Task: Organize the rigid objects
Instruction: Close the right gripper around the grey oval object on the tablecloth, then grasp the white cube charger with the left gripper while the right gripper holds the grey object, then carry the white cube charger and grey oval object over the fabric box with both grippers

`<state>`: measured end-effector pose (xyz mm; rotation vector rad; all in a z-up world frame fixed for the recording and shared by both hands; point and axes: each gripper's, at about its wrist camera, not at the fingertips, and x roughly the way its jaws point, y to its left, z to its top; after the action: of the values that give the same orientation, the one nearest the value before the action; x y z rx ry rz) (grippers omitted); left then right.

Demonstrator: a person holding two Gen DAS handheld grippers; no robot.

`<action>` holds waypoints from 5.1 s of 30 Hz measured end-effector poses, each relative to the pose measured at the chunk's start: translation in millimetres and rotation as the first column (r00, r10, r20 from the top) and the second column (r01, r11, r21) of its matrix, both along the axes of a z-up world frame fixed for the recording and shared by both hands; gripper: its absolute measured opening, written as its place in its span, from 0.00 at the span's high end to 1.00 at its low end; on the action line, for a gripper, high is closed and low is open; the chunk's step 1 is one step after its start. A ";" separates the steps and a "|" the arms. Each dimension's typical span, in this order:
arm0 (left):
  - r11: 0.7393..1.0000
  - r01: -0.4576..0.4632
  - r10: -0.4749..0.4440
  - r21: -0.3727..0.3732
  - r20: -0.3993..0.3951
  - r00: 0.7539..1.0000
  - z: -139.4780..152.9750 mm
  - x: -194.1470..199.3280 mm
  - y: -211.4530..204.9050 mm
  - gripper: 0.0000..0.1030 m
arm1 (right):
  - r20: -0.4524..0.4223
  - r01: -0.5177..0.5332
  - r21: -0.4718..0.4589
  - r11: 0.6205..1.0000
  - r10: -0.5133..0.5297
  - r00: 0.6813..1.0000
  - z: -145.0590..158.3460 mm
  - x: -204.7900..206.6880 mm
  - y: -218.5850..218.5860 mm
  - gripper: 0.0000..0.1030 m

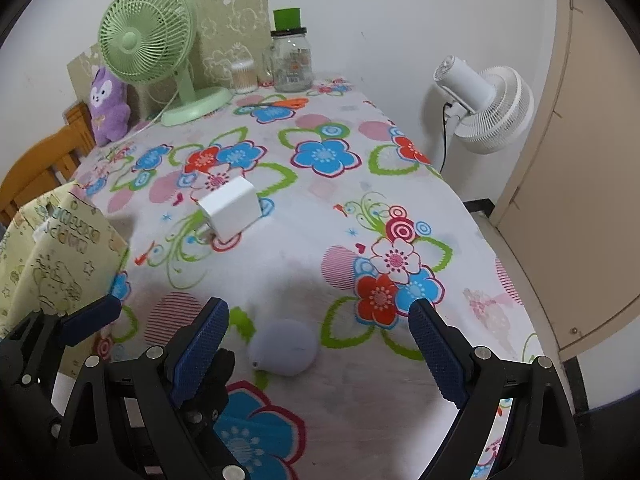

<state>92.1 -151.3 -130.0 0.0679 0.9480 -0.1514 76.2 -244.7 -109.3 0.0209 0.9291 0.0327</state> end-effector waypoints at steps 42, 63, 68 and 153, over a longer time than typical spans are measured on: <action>0.999 0.013 -0.012 0.035 -0.012 1.000 -24.6 6.9 0.8 0.14 | -0.030 -0.016 0.046 0.999 0.018 0.999 -29.2 6.5 11.6 0.73; 1.000 0.021 -0.021 0.022 0.003 1.000 -20.9 -17.4 9.0 0.14 | -0.051 -0.006 0.083 0.997 0.011 0.999 -28.2 -10.4 9.1 0.47; 0.999 0.023 -0.023 0.037 -0.003 1.000 -25.5 -18.7 8.4 0.14 | -0.057 -0.024 0.048 0.999 0.027 0.998 -33.6 -14.5 18.1 0.37; 0.999 0.027 -0.028 0.021 0.034 0.999 0.1 69.3 -7.0 0.73 | -0.009 0.093 0.059 0.994 -0.093 0.996 -4.3 57.7 -5.1 0.52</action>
<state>161.5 -158.3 -129.9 0.1026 0.9147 -0.1655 133.9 -249.8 -113.6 0.1193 0.9318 -0.0264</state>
